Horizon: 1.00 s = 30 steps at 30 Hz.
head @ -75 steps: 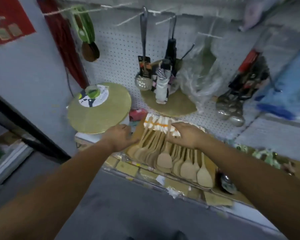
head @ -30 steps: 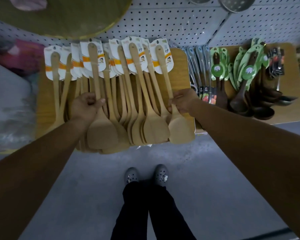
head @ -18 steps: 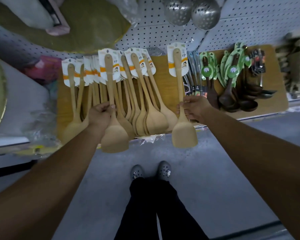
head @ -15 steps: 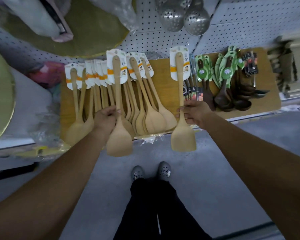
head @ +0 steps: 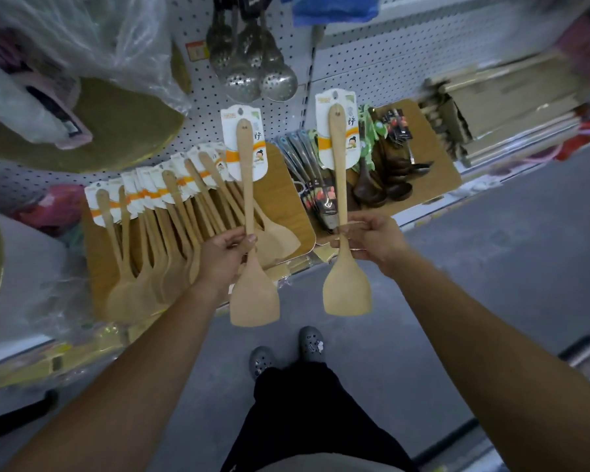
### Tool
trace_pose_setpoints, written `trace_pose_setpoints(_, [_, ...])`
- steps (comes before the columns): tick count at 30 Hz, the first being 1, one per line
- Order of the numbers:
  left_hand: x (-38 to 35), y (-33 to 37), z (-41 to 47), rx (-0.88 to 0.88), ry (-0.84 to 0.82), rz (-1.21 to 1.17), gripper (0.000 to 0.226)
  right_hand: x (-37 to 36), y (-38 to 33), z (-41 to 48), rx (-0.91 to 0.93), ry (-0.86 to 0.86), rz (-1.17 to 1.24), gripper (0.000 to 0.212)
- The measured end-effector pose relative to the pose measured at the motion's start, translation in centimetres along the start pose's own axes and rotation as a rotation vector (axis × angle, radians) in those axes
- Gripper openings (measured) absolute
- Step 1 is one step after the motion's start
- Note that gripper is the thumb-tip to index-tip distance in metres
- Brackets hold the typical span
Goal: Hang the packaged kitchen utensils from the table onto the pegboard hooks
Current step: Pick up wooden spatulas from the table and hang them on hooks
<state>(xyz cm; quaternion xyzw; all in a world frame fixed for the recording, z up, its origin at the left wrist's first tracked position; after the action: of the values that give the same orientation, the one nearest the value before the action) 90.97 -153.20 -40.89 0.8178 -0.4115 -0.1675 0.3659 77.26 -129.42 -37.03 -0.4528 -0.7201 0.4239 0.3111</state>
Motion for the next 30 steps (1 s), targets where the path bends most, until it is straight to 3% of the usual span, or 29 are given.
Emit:
trace_pose_setpoints(12, [-9.5,1.0,-5.0,-0.091,-0.175,0.089,0.028,11.0,0.0,-7.2,0.127,0.163,0.111,0.022])
trace_pose_setpoints(30, [-37.2,0.8,-15.3,-0.249,-0.465,0.232,0.033,36.5,0.7,-15.4,0.242,0.386,0.227,0.020])
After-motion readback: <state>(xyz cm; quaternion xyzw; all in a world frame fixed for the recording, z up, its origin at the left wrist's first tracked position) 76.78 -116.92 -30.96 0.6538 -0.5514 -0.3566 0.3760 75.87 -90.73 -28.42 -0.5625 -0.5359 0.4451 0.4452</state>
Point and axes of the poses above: each hand's wrist, its own z-axis towards the middle knuckle, its own x-axis out of the back of the hand, y = z × x, the point moved 1 cm from there along z, towards the middle knuckle, and after that the axes turned 12 degrees about x, right-handed, at the moved point
